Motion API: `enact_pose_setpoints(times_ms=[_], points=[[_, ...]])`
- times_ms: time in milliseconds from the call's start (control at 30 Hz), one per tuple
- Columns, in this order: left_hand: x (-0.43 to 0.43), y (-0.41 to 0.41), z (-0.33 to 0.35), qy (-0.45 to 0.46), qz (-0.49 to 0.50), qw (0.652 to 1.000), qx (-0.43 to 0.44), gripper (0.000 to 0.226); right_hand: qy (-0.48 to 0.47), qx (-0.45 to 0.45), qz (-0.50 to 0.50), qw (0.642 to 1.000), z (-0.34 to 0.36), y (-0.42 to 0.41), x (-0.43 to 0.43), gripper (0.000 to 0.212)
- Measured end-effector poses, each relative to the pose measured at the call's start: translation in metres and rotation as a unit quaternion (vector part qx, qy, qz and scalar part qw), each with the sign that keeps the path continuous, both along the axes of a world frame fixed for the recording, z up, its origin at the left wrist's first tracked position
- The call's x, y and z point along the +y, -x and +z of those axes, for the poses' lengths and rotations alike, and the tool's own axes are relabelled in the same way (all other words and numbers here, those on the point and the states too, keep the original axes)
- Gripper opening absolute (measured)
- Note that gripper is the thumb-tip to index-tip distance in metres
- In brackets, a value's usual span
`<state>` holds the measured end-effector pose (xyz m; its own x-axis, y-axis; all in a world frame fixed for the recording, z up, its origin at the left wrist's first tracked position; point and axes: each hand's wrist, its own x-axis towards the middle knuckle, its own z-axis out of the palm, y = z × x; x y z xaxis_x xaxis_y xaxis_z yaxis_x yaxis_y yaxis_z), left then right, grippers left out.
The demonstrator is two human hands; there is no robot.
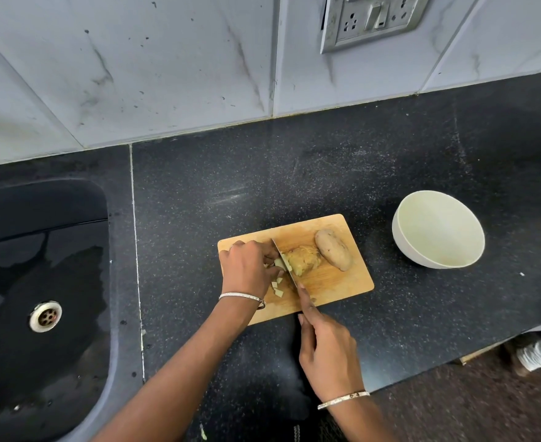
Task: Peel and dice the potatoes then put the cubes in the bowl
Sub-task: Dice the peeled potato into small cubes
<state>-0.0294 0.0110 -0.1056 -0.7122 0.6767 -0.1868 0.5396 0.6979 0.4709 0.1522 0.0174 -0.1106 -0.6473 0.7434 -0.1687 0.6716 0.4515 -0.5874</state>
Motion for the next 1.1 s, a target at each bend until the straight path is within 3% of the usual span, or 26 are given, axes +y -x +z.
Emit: enact_pose_setpoints(times_ms=[167, 433, 633, 1100], points=[[-0.002, 0.001, -0.003, -0.029, 0.007, 0.999, -0.027, 0.029, 0.034, 0.03, -0.001, 0.999, 0.008, -0.021, -0.003, 0.067], [-0.008, -0.002, -0.009, -0.067, 0.008, 0.998, -0.019, 0.031, 0.009, 0.087, 0.016, 0.996, 0.02, -0.018, 0.007, 0.061], [-0.014, -0.007, -0.007, -0.057, 0.014, 0.998, 0.021, 0.025, 0.01, 0.077, 0.025, 0.997, 0.011, -0.014, 0.004, 0.064], [-0.009, -0.005, -0.009, -0.067, 0.032, 0.997, -0.015, 0.016, 0.016, 0.046, 0.026, 0.998, 0.003, -0.008, 0.007, 0.061]])
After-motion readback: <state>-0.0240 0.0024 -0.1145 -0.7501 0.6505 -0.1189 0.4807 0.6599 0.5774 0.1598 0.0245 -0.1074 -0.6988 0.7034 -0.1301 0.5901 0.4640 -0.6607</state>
